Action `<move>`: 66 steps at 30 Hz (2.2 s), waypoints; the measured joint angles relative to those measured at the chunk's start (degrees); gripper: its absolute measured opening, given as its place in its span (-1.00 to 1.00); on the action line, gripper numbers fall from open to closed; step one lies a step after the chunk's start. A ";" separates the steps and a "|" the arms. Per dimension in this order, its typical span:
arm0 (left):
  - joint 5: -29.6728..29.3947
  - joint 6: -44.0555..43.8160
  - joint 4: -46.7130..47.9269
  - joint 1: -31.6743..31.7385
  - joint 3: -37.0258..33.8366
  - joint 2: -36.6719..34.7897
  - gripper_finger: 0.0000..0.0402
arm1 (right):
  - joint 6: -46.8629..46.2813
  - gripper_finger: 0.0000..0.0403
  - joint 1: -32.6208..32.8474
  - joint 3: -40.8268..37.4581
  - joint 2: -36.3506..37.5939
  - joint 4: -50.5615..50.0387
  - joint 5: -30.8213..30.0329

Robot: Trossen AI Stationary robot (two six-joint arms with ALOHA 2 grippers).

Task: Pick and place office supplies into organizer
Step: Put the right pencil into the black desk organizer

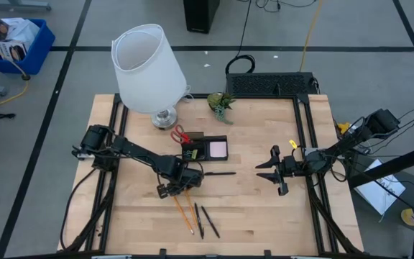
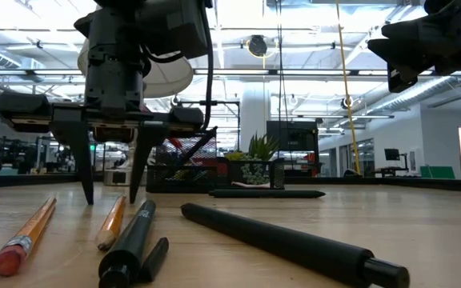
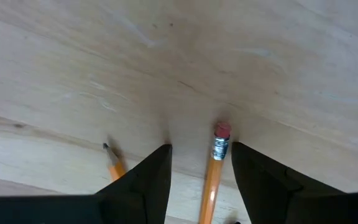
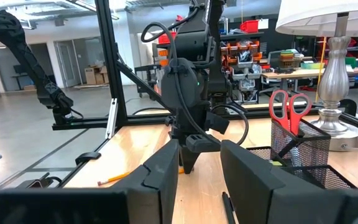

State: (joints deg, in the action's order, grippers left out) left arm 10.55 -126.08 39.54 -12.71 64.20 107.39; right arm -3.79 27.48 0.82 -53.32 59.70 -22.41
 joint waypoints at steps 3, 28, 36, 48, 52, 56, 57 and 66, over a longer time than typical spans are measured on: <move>-0.65 -0.01 -0.44 -0.05 -0.02 0.00 -0.13 | 0.00 -0.42 0.00 0.00 0.00 0.00 0.00; -4.04 -0.04 -1.97 -0.94 -0.04 -0.04 -0.66 | 0.00 -0.42 0.01 0.00 0.00 0.00 0.00; -4.69 -0.45 -2.16 -1.25 -0.04 -0.04 -0.79 | -0.02 -0.42 0.01 0.00 0.00 -0.02 0.00; -4.68 -0.44 -2.41 -1.29 -0.09 -0.04 -0.78 | -0.02 -0.42 -0.01 0.00 0.00 0.00 0.00; -4.68 -0.43 -2.48 -1.29 -0.09 -0.06 -0.81 | -0.01 -0.42 0.00 0.00 0.00 0.00 0.00; -4.66 -0.42 -2.50 -1.29 -0.09 -0.07 -0.85 | 0.00 -0.42 -0.01 0.00 0.00 0.00 0.00; -4.66 -0.42 -2.52 -1.29 -0.09 -0.07 -0.85 | -0.02 -0.42 -0.01 0.00 0.00 0.00 0.00; -5.40 0.01 -0.42 -1.38 1.36 -0.32 -0.80 | -0.01 -0.42 0.00 0.00 0.00 -0.01 0.00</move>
State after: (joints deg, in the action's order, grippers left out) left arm 5.15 -126.07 39.11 -14.09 65.57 107.07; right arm -3.81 27.48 0.82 -53.32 59.70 -22.41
